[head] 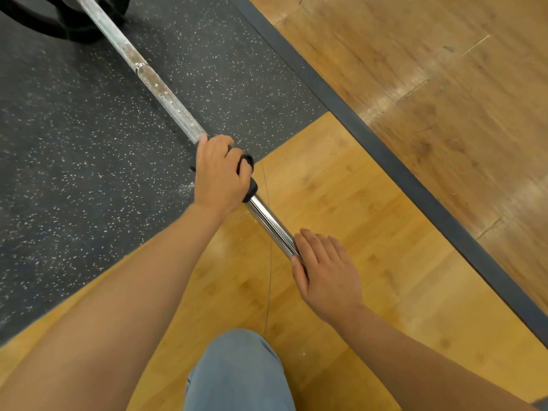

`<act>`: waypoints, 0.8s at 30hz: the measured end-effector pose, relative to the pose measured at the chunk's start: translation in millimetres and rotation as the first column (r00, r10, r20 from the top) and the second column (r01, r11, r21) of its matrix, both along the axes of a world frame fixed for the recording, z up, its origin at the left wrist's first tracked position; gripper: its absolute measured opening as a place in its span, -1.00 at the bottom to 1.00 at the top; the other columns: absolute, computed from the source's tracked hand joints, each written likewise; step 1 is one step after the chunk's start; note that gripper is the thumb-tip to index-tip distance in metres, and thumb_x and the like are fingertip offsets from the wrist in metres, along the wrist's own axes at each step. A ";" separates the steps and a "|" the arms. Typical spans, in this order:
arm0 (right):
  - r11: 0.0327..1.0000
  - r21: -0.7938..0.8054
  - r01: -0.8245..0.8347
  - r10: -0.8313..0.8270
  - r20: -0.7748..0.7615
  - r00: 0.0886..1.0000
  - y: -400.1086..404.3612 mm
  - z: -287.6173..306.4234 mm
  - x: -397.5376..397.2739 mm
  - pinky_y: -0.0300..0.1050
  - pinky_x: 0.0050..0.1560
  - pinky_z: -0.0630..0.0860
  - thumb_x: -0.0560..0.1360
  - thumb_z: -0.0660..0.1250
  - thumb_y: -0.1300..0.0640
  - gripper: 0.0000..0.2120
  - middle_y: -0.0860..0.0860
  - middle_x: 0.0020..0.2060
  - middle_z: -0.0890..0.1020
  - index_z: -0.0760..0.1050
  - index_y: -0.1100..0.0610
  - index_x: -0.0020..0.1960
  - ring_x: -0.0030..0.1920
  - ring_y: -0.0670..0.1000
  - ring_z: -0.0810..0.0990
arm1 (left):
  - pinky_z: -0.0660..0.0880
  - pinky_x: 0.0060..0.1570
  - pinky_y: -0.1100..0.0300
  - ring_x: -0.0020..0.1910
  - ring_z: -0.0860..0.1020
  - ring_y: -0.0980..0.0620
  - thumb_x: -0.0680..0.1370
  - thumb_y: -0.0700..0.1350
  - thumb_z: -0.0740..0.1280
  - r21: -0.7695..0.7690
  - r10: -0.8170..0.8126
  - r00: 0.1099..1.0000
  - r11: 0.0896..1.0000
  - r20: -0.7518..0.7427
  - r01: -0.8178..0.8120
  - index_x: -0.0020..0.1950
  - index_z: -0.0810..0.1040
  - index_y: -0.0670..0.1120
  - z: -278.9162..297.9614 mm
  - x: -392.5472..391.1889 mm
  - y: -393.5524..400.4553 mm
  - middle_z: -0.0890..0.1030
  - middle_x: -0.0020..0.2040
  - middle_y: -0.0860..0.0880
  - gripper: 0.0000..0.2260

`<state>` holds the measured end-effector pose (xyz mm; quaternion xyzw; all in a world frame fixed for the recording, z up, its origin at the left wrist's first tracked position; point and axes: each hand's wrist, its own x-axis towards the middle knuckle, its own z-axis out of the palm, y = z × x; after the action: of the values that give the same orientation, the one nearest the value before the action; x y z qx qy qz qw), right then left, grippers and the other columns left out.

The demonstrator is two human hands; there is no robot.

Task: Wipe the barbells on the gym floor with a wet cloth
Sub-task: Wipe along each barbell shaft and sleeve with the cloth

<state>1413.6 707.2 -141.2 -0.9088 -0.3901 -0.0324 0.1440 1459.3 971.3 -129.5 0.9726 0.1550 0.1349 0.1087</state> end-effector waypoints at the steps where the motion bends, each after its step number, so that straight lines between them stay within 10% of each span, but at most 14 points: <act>1: 1.000 -0.001 -0.001 0.001 0.006 1.000 -0.1 0.6 -0.3 0.16 0.21 0.53 0.65 0.10 0.00 -0.60 0.12 0.24 0.60 0.52 0.20 0.30 0.15 0.14 0.60 | 0.26 0.33 -0.11 0.01 0.46 -0.13 0.58 -0.12 0.15 -0.023 -0.026 0.999 0.999 0.021 0.026 -0.12 0.59 -0.26 -1.1 -6.9 -9.5 0.51 -0.04 -0.14 -0.70; 7: 1.000 -0.026 -0.011 0.011 0.004 1.000 0.1 0.2 -1.3 0.15 0.22 0.53 0.66 0.08 0.00 -0.60 0.11 0.24 0.60 0.52 0.20 0.31 0.15 0.14 0.60 | 0.30 0.33 -0.06 -0.01 0.44 -0.10 0.61 -0.06 0.11 -0.019 -0.417 0.908 0.908 0.028 0.418 -0.01 0.58 -0.23 -8.7 -34.8 -21.7 0.54 -0.01 -0.16 -0.67; 13: 1.000 -0.014 -0.010 0.010 0.007 1.000 -0.2 0.5 -0.9 0.15 0.20 0.53 0.66 0.08 0.00 -0.59 0.11 0.23 0.61 0.52 0.21 0.32 0.14 0.14 0.60 | 0.38 0.20 -0.15 0.04 0.38 -0.12 0.60 -0.14 0.13 -0.024 0.013 0.998 1.000 0.057 -0.012 -0.14 0.54 -0.27 -2.9 -3.5 8.3 0.53 0.02 -0.21 -0.72; 19: 0.999 -0.046 -0.011 0.010 -0.017 1.000 0.1 1.2 -0.3 0.15 0.20 0.55 0.66 0.07 -0.01 -0.56 0.13 0.24 0.61 0.53 0.23 0.32 0.16 0.15 0.62 | 0.09 0.48 -0.19 0.35 0.37 -0.24 0.61 -0.12 0.15 -0.114 -0.173 0.980 0.976 0.102 0.184 0.16 0.55 -0.29 -18.1 -45.5 -56.6 0.48 0.27 -0.25 -0.69; 24: 0.999 -0.044 -0.008 0.007 -0.024 1.000 -0.1 1.8 0.7 0.14 0.19 0.55 0.66 0.08 0.00 -0.58 0.13 0.22 0.61 0.53 0.23 0.30 0.14 0.15 0.62 | 0.25 0.39 -0.15 0.16 0.47 -0.21 0.63 -0.08 0.10 -0.017 -0.272 0.960 0.962 0.066 0.273 0.07 0.57 -0.27 -14.7 -33.4 -28.1 0.52 0.16 -0.24 -0.67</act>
<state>1414.3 707.1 -139.4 -0.9108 -0.3922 -0.0125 0.1285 1425.9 943.2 -144.2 0.9784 0.0178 0.1475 0.1437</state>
